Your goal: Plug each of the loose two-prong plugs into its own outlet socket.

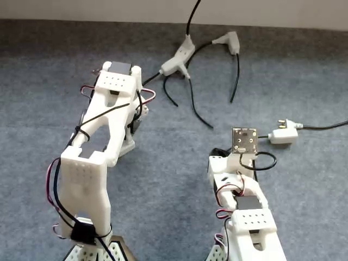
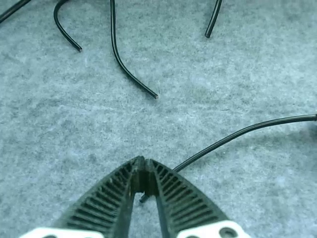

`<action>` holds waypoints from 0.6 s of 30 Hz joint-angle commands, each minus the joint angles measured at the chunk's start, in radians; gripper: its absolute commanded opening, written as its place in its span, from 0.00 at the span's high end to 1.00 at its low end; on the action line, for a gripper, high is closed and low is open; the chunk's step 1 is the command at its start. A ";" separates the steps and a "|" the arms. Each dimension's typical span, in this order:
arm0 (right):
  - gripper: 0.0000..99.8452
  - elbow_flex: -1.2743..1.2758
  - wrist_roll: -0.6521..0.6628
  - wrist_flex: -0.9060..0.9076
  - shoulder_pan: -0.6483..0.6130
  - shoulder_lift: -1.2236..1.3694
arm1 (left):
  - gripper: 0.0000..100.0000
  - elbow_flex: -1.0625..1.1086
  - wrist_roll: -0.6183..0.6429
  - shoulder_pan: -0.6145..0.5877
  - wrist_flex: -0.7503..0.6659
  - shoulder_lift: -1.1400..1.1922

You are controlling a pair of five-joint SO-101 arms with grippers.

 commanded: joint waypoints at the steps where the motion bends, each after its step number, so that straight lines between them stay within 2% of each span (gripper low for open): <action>1: 0.99 -0.005 0.012 -0.022 -0.008 -0.013 | 0.99 0.007 -0.046 0.025 0.034 0.002; 9: 0.99 -0.005 0.012 -0.022 -0.008 -0.013 | 0.99 -0.084 -0.402 0.019 0.029 -0.153; 18: 0.99 -0.005 0.012 -0.022 -0.008 -0.013 | 0.99 -0.085 -0.500 0.018 0.035 -0.246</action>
